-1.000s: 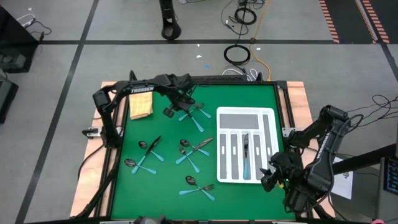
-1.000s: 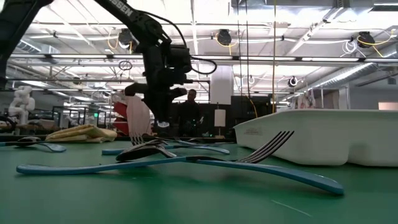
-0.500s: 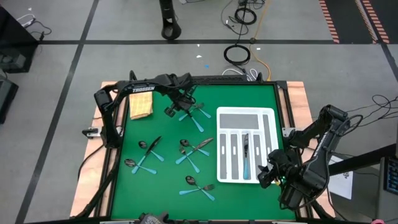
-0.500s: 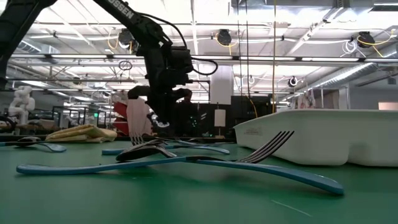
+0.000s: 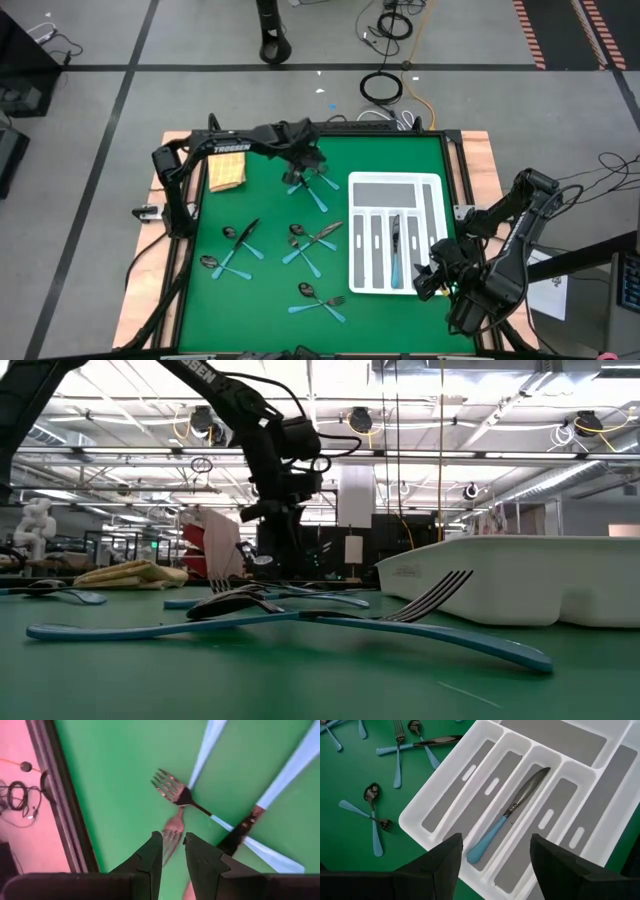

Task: Sort silverware
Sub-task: Put the top blue knife into the tray

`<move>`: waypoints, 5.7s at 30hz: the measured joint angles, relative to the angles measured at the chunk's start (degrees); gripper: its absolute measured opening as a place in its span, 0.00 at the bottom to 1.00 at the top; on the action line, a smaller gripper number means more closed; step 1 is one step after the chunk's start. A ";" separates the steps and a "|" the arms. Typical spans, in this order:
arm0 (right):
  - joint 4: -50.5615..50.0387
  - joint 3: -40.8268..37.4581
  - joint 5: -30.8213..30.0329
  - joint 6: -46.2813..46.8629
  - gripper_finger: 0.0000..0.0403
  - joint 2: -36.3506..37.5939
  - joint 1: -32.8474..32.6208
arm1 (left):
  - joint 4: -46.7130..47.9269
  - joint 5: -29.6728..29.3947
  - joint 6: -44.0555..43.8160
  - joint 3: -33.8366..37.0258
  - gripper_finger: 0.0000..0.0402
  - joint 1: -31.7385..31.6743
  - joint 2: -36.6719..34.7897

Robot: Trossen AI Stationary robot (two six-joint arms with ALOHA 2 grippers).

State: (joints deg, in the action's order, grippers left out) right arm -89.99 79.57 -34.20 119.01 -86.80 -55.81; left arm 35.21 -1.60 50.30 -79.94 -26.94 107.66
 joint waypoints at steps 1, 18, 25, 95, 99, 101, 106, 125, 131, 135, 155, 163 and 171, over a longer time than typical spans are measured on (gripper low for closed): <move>-0.01 0.00 0.00 0.01 0.55 0.00 0.00 | 0.29 0.01 0.38 0.00 0.23 0.03 0.00; -0.02 0.00 -0.04 -1.19 0.54 0.00 0.00 | 7.80 1.64 4.57 0.00 0.48 0.07 0.00; -0.03 0.00 -0.26 -1.19 0.54 0.00 0.00 | 8.11 3.00 6.81 1.18 0.48 -0.18 0.58; 0.01 0.86 -8.88 0.68 0.54 0.64 -1.26 | 1.60 -4.47 19.15 -10.71 0.00 12.79 0.26; -0.11 2.23 -13.21 -1.29 0.54 2.90 -1.36 | -5.79 -4.21 23.78 -10.76 0.00 18.68 2.28; 0.01 2.73 -13.94 -3.03 0.54 4.09 -1.36 | -10.91 -4.21 24.91 -10.71 0.00 20.90 3.67; -0.04 3.32 -15.19 -5.97 0.54 7.15 -1.31 | -18.98 -4.23 31.74 -10.76 0.00 24.70 7.86; 0.46 3.39 -19.98 -12.91 0.54 11.08 -2.01 | -15.28 -2.81 40.90 -36.41 0.00 29.70 27.25; 0.41 3.39 -20.04 -13.47 0.54 11.19 -2.49 | -16.92 -3.22 42.50 -39.19 0.00 30.37 31.99; 0.38 3.39 -20.04 -13.45 0.54 11.19 -3.04 | -18.82 -3.40 45.72 -39.76 0.00 30.47 33.85; 0.56 3.37 -20.15 -14.76 0.54 11.19 -4.33 | -21.80 0.54 44.25 -39.80 0.06 30.34 34.62; 0.65 3.37 -20.00 -14.94 0.54 11.19 -4.33 | -21.84 3.82 41.62 -39.80 0.06 30.23 34.62; 0.60 3.34 -19.96 -15.16 0.54 11.19 -4.33 | -21.82 4.84 41.45 -39.80 0.06 29.06 34.60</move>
State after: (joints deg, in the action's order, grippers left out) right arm -89.38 82.91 -54.15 103.85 -75.61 -60.14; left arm 13.38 3.25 91.75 -119.74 2.13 142.26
